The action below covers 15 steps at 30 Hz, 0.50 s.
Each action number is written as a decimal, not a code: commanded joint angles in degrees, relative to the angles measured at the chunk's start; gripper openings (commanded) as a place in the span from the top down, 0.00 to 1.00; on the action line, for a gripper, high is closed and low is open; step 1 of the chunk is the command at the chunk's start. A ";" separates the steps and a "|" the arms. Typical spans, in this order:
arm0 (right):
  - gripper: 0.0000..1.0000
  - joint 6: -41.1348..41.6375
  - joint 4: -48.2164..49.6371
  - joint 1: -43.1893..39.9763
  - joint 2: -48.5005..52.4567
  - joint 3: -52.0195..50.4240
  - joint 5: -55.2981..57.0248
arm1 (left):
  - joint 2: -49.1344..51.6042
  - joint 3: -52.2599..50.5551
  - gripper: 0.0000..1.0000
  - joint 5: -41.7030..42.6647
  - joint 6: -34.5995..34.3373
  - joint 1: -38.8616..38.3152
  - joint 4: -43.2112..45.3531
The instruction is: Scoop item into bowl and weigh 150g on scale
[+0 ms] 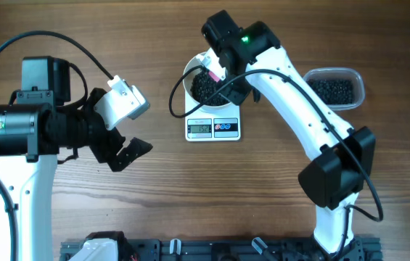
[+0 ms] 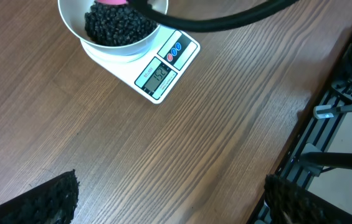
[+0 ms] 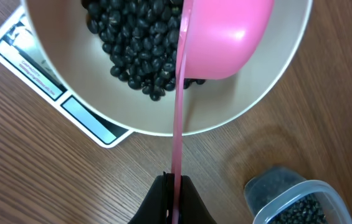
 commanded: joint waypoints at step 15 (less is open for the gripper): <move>0.96 -0.52 -1.99 4.17 3.65 -0.13 -3.61 | -0.57 0.81 0.00 0.44 0.55 0.31 -0.07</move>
